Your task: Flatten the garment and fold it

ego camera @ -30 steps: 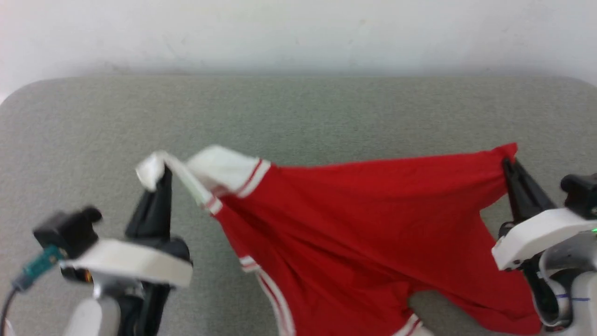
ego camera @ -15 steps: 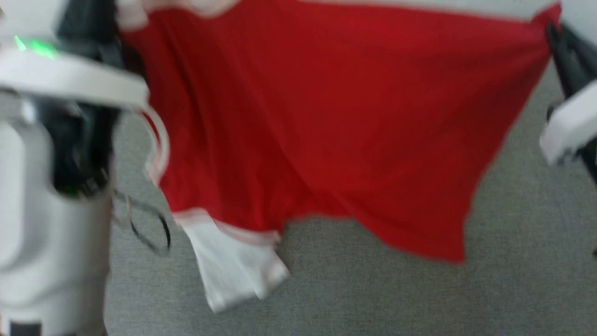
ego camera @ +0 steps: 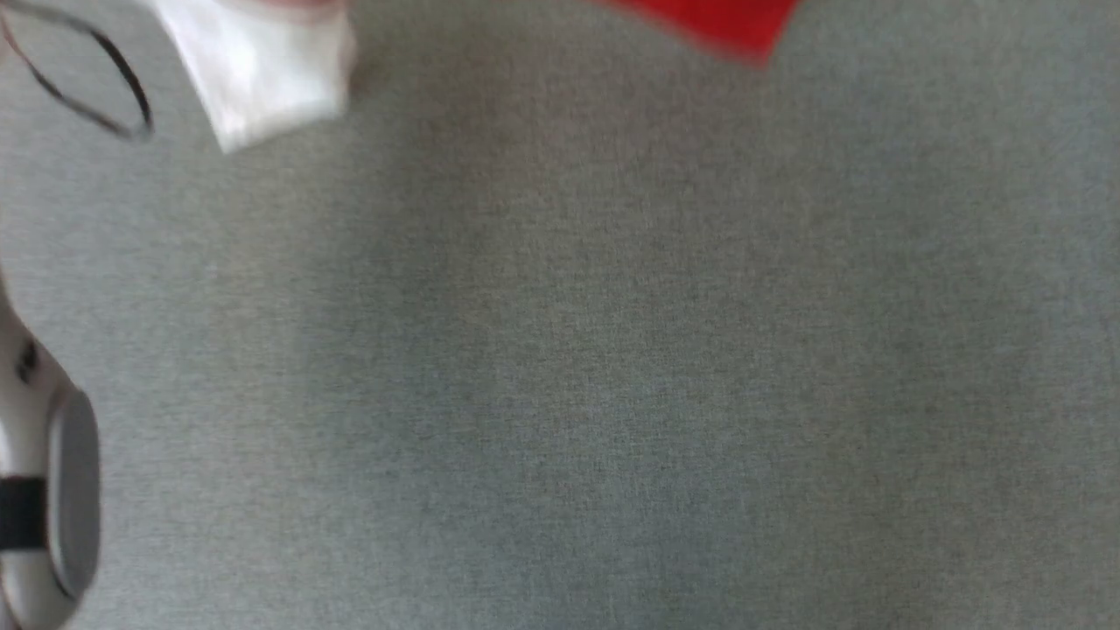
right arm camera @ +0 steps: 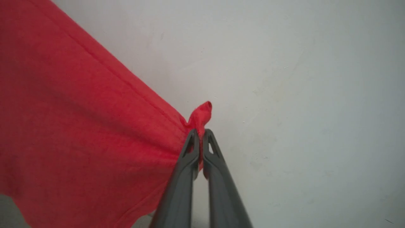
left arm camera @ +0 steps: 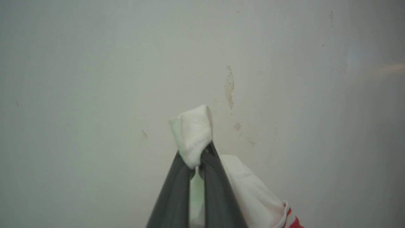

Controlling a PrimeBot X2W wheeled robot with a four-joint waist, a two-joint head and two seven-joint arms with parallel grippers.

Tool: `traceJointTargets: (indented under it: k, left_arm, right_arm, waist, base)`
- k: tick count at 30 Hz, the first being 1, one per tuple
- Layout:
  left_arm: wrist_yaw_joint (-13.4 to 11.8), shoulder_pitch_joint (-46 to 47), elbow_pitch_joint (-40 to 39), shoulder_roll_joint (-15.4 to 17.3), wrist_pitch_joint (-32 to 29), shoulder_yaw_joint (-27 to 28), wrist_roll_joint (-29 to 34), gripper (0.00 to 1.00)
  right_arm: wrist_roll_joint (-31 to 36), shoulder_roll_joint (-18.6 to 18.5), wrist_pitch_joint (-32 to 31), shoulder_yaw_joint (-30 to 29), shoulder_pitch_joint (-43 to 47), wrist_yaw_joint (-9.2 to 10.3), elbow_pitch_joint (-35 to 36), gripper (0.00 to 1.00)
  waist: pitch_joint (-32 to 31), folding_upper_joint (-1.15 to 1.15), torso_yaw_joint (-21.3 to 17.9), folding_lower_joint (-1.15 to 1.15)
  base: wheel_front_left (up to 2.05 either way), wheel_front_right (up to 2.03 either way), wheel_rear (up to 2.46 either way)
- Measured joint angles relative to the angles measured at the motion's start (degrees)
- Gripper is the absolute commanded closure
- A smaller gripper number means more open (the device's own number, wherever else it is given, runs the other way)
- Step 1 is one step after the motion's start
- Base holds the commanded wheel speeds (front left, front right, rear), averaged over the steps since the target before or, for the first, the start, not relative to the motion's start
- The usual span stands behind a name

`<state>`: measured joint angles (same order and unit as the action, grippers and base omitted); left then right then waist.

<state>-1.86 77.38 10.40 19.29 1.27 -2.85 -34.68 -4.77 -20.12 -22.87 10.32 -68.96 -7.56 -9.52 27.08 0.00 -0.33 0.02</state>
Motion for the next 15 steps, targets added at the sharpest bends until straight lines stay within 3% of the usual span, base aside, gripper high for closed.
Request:
traceJointTargets:
  k: [8, 15]
  left_arm:
    - [2.89, 6.52, 7.35, 0.67, 6.43, 0.33, 0.58, 1.00]
    - [5.93, -4.67, 15.22, 2.71, 6.81, -4.32, 3.49, 1.00]
  right_arm:
    - [4.66, 3.28, 8.10, -1.20, -7.85, 0.00, -8.58, 1.00]
    - [2.05, 4.55, 12.63, 1.23, -0.80, 0.00, -15.55, 1.00]
  waist:
    - [4.73, 0.00, -1.02, 0.00]
    - [3.66, 0.00, -0.41, -0.02]
  base:
    - [0.00, 0.00, 0.00]
    - [0.00, 0.00, 0.00]
